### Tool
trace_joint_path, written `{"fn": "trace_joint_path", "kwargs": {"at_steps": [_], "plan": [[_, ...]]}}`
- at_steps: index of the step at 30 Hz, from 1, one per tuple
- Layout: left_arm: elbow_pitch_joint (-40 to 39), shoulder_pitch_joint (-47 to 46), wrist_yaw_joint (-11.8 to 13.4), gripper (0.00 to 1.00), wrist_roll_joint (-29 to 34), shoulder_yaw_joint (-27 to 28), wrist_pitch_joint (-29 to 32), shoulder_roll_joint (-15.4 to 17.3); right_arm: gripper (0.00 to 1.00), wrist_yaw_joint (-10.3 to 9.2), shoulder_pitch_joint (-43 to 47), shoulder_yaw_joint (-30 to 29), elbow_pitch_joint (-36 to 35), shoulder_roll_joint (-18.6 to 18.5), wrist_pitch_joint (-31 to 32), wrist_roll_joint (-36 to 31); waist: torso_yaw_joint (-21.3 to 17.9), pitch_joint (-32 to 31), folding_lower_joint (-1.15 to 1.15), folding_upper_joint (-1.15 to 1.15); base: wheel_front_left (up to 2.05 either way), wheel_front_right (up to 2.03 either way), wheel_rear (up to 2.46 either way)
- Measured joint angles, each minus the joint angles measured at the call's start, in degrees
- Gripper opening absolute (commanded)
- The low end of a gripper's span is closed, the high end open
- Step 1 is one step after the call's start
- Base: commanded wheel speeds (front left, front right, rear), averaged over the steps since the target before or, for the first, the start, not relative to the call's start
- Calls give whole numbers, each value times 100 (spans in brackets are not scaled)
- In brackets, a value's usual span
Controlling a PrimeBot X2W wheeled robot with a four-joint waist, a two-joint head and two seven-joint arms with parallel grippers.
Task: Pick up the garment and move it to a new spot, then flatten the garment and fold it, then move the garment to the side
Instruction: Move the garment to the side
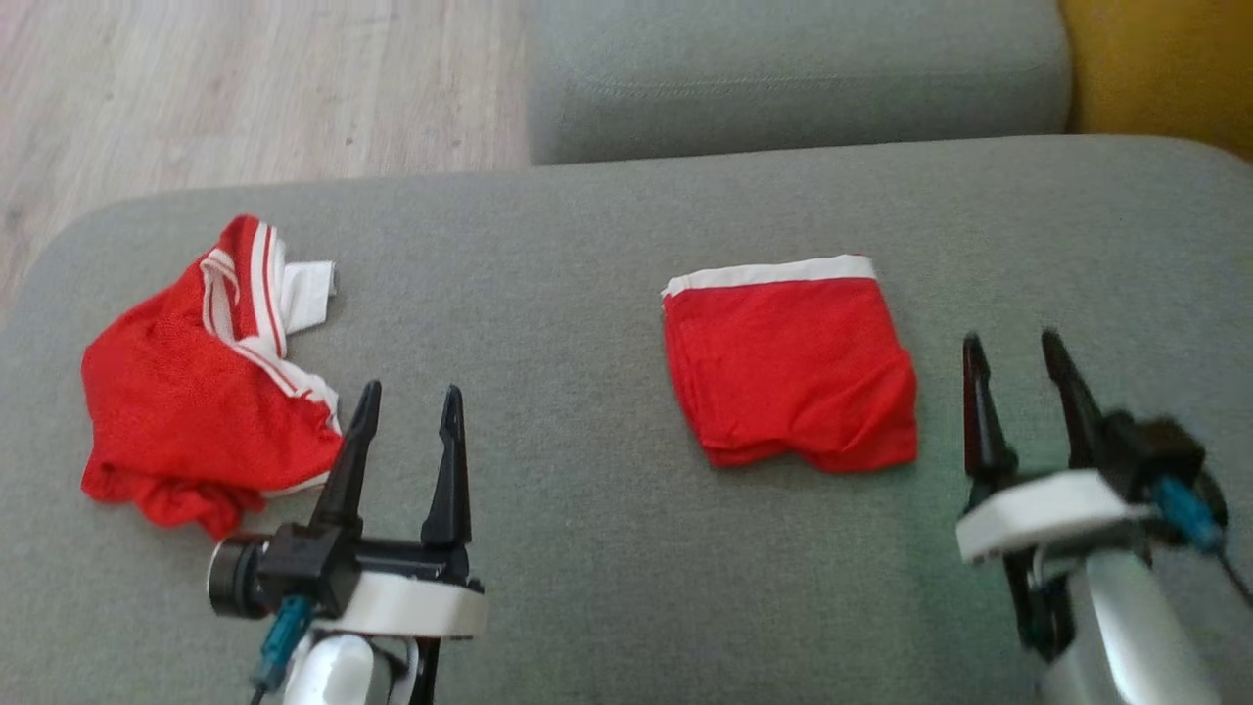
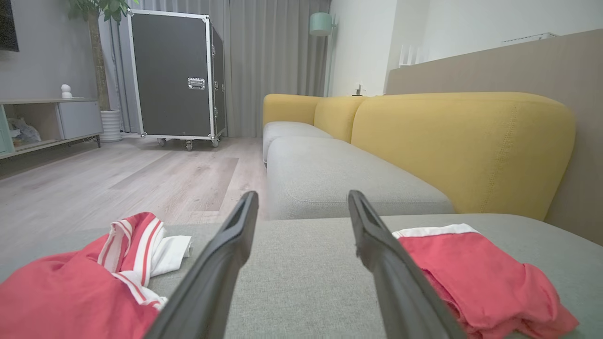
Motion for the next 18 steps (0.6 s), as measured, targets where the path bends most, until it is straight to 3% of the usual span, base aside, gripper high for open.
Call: {"fn": "trace_joint_path", "kwargs": {"at_steps": [6,18], "plan": [[-4,160,-47,100,137,2,0,3,100,0,808,83,-423,53,0,162,-112,-134,0,0,0,0,0],[0,232,-53,100,348,88,0,7,100,0,848,146,-636,67,0,204,-52,-137,1,0,0,0,0]]}}
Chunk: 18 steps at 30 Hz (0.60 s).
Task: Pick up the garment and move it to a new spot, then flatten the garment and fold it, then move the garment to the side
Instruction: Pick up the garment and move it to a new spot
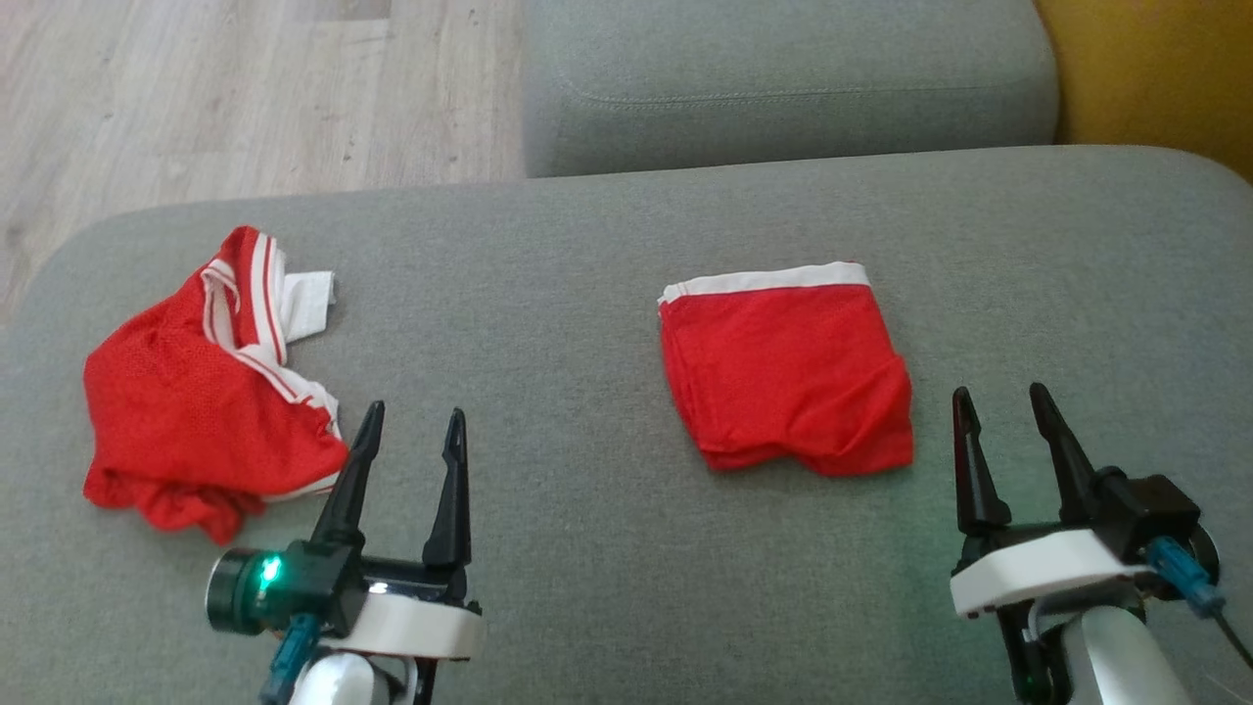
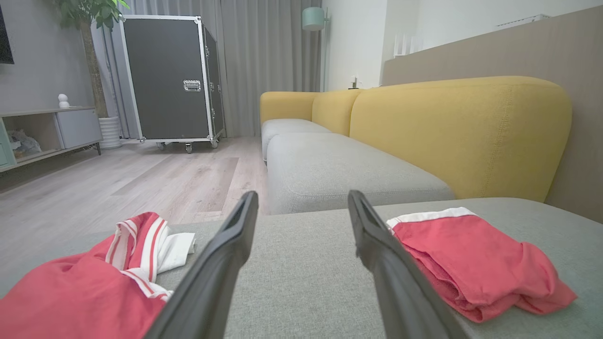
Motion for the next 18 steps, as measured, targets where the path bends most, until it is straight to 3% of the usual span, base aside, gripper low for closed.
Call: {"fn": "trace_joint_path", "kwargs": {"at_steps": [7,14,18], "plan": [[71,-30,-41,100,1,-113,1,0,100,0,-118,-140,414,2,0,-193,153,168,0,0,0,0,0],[156,-380,-46,100,1,-277,0,-1,100,0,-1331,-353,1758,-4,296,-713,379,595,1,0,0,0,0],[203,-488,-47,100,0,-360,0,-2,100,0,-1827,-465,2548,-4,511,-638,557,780,1,0,0,0,0]]}}
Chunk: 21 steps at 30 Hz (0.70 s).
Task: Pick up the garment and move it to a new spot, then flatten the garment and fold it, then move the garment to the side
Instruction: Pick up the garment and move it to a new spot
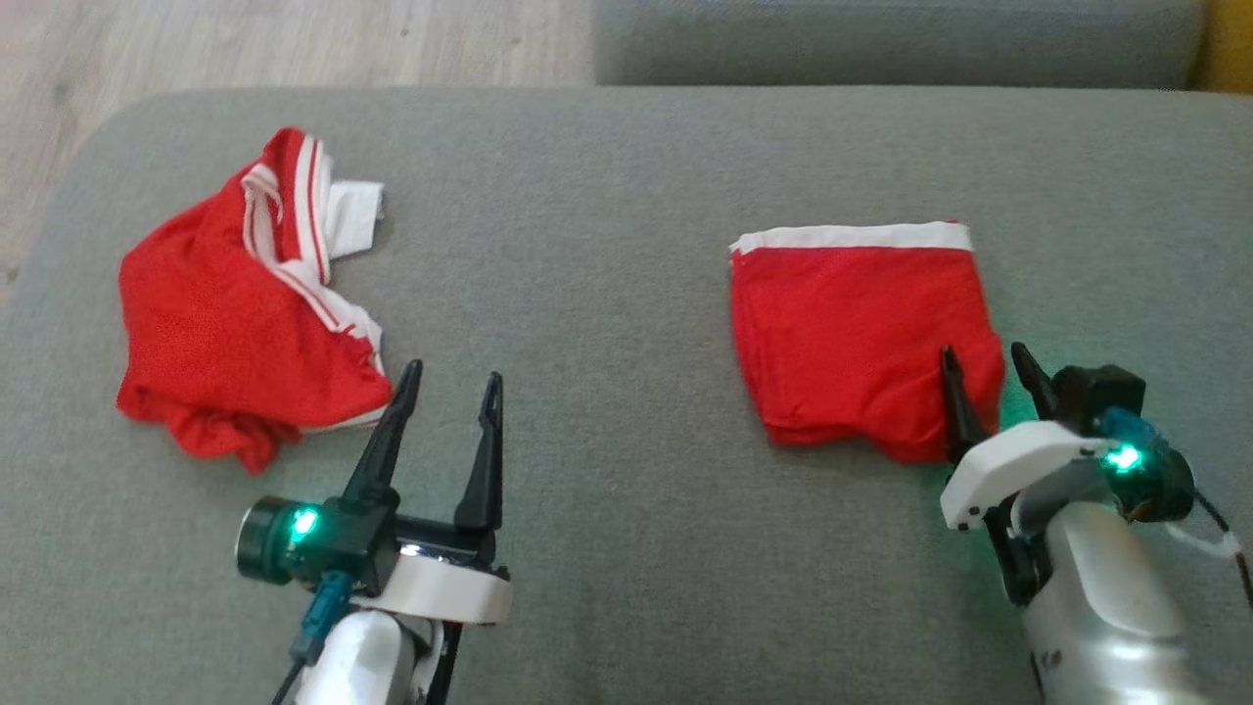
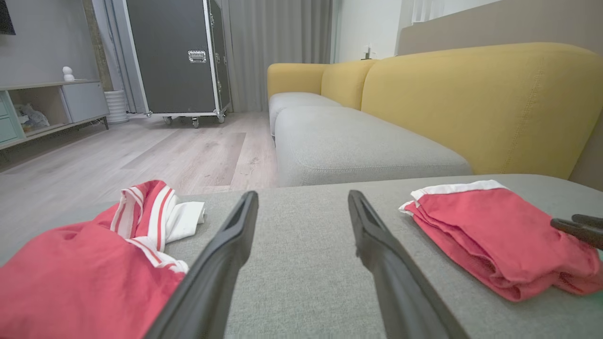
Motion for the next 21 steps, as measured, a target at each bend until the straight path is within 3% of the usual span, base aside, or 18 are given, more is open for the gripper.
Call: {"fn": "trace_joint_path", "kwargs": {"at_steps": [6,9,11,12,21], "plan": [[92,-171,0,100,-101,-152,1,-2,100,0,-687,-453,984,-9,223,114,234,270,1,0,0,0,0],[87,-283,2,100,-101,-194,0,-4,100,0,-1044,-481,1372,-48,224,235,332,378,-1,0,0,0,0],[88,-309,5,100,-135,-203,0,-5,100,0,-1229,-392,1540,-98,222,-22,364,438,0,0,0,0,0],[89,-311,7,100,-172,-204,0,-5,0,0,-1296,-377,1602,-115,216,-205,368,462,0,0,0,0,0],[101,-321,7,100,-186,-194,0,-7,0,0,-1501,-179,2012,-118,-174,-951,257,362,0,0,0,0,0]]}}
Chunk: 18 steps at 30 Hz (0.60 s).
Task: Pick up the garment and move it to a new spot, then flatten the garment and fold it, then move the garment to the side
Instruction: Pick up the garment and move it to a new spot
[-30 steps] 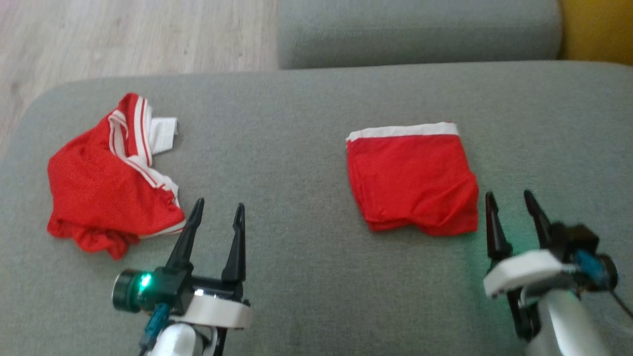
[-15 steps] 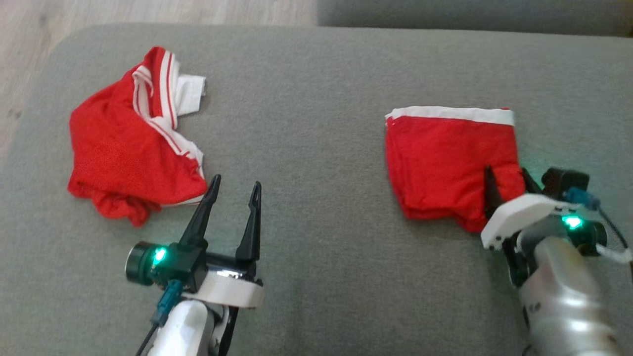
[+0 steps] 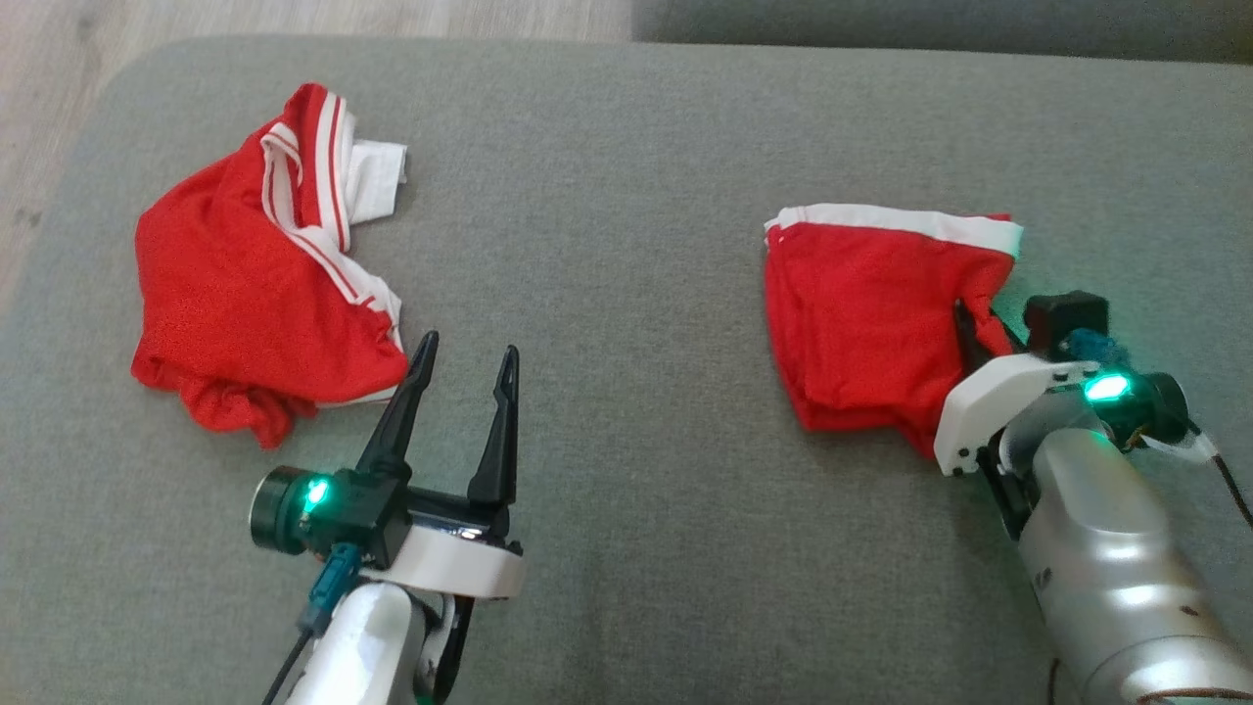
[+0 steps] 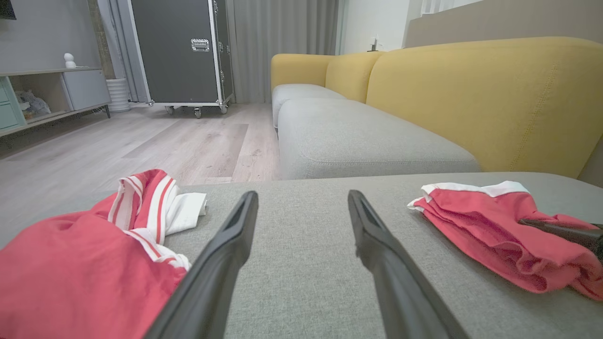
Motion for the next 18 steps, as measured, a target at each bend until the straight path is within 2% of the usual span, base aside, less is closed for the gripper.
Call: {"fn": "trace_joint_path", "kwargs": {"at_steps": [6,10,11,12,13,14,18], "plan": [[16,10,1,100,0,23,0,0,0,0,-64,642,202,-165,-120,-280,-164,-235,0,0,0,0,0],[0,26,9,100,-9,80,0,0,0,0,-270,1365,376,-622,-216,-268,-287,-335,-1,0,0,0,0],[0,26,9,100,-9,80,0,0,0,0,-270,1365,376,-622,-216,-268,-287,-335,-1,0,0,0,0],[-3,28,9,100,-9,97,0,0,0,0,-343,1541,428,-809,-219,-258,-314,-334,-1,0,0,0,0],[-29,27,9,100,-9,102,0,0,0,0,-492,1860,595,-1224,-220,-153,-339,-287,-1,0,0,0,0],[-29,27,9,100,-9,102,0,0,0,0,-492,1860,595,-1224,-220,-153,-339,-287,-1,0,0,0,0],[-101,25,10,100,-9,105,0,0,0,0,-667,2374,823,-1975,-203,135,-369,-143,-1,0,0,0,0]]}}
